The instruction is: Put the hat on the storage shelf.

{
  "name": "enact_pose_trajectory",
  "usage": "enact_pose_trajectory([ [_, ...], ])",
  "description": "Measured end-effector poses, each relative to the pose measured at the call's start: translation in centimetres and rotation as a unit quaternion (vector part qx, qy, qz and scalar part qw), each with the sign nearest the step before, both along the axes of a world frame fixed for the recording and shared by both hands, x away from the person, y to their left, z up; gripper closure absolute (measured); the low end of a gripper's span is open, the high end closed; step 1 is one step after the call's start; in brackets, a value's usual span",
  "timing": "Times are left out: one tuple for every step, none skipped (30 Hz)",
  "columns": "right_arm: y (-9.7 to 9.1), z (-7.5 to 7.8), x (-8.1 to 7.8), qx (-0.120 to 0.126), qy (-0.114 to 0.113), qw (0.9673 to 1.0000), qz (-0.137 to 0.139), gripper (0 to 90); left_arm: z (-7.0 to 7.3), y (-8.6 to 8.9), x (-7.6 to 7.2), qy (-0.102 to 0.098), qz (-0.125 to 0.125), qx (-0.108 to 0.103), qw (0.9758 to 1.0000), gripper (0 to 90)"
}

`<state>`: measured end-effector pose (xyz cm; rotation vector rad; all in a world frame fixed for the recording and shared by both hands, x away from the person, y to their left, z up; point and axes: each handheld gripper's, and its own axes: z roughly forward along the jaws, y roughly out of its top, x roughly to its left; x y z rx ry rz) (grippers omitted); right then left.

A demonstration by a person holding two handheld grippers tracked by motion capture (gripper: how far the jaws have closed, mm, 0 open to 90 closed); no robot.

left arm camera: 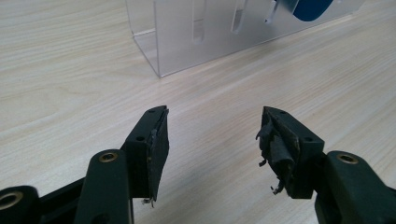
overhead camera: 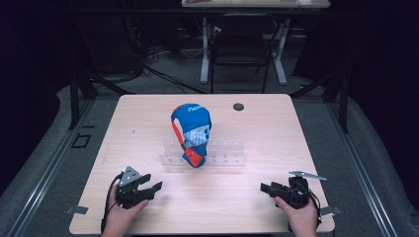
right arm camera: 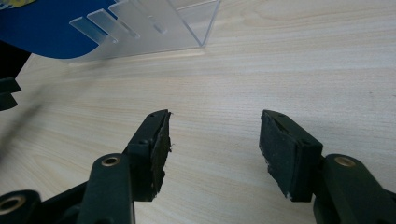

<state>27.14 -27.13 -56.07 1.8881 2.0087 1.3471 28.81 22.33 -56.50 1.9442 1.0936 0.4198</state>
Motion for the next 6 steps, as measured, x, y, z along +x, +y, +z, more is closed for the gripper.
enact_pose_trajectory([
  [-0.11,-0.03,0.03,-0.002,0.001,1.0000,0.002,42.6,-0.01,-0.07,-0.01,0.000,-0.001,0.001,1.0000,42.1],
  [-0.15,-0.11,0.06,-0.002,0.002,1.0000,-0.002,42.7,-0.02,-0.16,-0.04,-0.001,-0.002,0.001,1.0000,41.9],
  [-0.15,-0.11,0.06,-0.002,0.002,1.0000,-0.002,42.7,-0.04,-0.25,-0.04,-0.001,-0.004,0.000,1.0000,41.9],
  [-0.23,-0.14,0.09,-0.002,0.003,1.0000,-0.001,42.7,-0.02,-0.33,-0.04,0.000,-0.007,0.003,1.0000,41.8],
  [-0.21,-0.16,0.11,-0.002,0.003,1.0000,-0.004,42.6,-0.06,-0.46,-0.01,0.000,-0.010,0.003,0.9999,41.8],
  [-0.25,-0.18,0.11,-0.002,0.004,1.0000,-0.002,42.6,-0.05,-0.59,0.00,0.001,-0.012,0.004,0.9999,41.8],
])
